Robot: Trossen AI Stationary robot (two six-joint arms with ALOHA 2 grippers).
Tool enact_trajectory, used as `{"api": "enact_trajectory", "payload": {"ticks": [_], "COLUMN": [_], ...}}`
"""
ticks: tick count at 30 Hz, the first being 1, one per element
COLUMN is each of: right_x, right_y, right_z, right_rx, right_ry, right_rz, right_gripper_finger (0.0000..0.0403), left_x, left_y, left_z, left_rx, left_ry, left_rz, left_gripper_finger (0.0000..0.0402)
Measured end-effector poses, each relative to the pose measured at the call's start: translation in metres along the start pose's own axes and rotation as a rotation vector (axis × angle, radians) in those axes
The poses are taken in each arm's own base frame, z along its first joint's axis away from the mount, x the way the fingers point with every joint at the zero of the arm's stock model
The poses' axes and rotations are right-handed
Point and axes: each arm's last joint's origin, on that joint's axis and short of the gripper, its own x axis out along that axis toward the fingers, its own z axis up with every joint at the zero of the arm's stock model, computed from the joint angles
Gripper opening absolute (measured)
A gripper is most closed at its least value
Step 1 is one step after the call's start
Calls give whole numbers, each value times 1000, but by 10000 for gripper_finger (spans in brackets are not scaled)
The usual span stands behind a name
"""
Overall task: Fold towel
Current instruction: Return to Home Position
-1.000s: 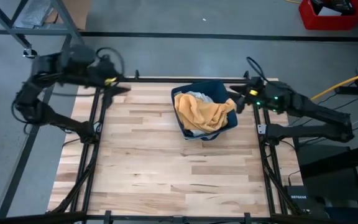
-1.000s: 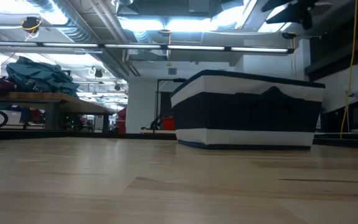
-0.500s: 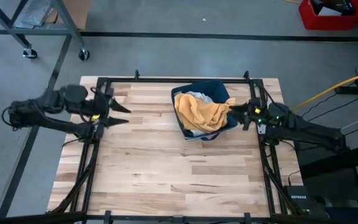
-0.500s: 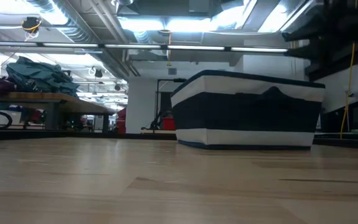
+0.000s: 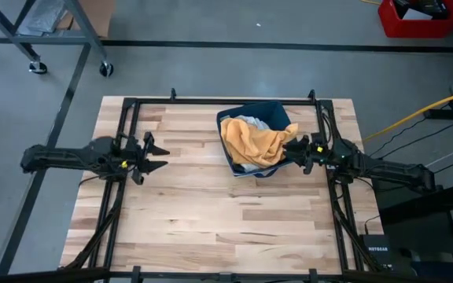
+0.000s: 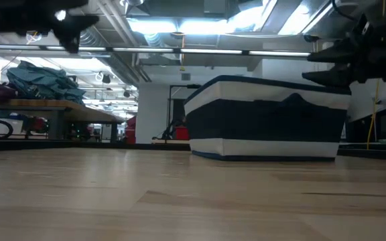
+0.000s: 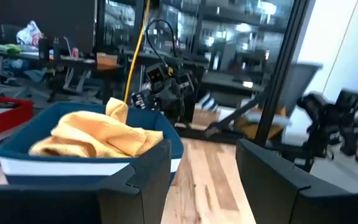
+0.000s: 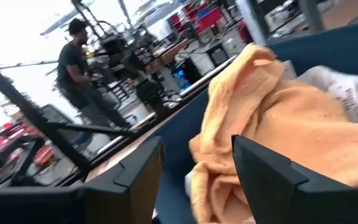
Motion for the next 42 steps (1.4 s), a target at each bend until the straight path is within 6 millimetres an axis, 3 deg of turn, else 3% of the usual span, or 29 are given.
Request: {"api": "enact_trajectory", "payload": {"ticks": [6,15,23,31,42], "right_x": [0,-1,-2,-1,-1], "right_y": [2,1,4,-2,-2], "right_z": [-2,-8,-14,-14,-14], "right_rx": [7,-2,-14,-97,-119], "right_ry": [51,147,264,203,199], "right_rz": [81,128,261,123,116], "right_gripper_finger": [202,202,202,202,202], "left_x": [-10,-14,-15,-14,-14], "left_y": [7,9,11,11,11], "left_z": [-43,-53,-66,-68,-68], "left_rx": [-73,86,-69,-118,-133], "left_ry": [-111,2,131,145,147], "left_rz": [-19,7,43,54,56], "left_gripper_finger": [172,172,172,172,172]}}
